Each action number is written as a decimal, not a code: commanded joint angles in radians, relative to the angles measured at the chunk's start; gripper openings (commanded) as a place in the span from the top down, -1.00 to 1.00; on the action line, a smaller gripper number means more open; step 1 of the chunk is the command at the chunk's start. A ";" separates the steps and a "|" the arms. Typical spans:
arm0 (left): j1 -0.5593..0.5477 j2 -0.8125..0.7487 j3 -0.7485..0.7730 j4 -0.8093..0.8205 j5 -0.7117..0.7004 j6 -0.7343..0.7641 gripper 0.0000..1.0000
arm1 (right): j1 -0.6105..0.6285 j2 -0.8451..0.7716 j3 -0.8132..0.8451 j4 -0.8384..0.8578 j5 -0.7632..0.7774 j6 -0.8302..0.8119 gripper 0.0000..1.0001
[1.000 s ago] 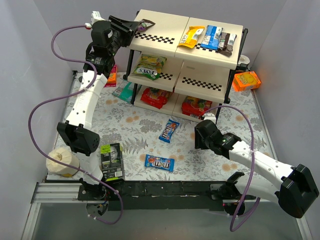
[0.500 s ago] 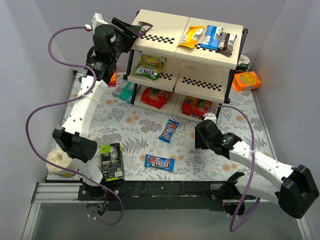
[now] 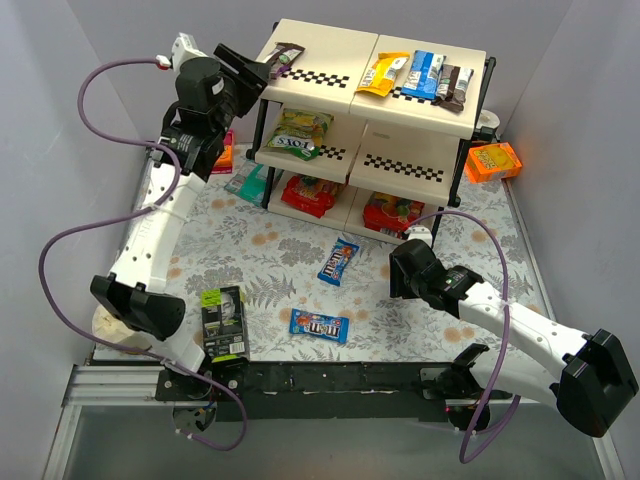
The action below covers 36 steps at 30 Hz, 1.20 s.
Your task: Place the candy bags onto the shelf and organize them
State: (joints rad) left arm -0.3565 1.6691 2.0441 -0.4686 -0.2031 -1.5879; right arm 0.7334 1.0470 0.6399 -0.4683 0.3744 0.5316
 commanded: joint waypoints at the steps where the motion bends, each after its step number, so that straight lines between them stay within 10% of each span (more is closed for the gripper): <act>1: -0.002 -0.106 -0.050 -0.059 -0.048 0.048 -0.12 | -0.003 -0.002 0.004 0.025 0.004 -0.008 -0.07; 18: -0.002 -0.503 -0.639 -0.117 0.201 0.144 -0.78 | -0.003 0.100 0.095 0.049 -0.207 -0.113 -0.40; 36: -0.186 -0.433 -1.256 -0.130 0.599 0.204 -0.75 | 0.133 0.310 0.124 0.166 -0.664 -0.260 -0.18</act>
State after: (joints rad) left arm -0.5091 1.1881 0.8368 -0.6102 0.3271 -1.4075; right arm 0.8268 1.2964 0.7021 -0.3344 -0.2047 0.3069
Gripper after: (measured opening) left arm 0.883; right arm 0.601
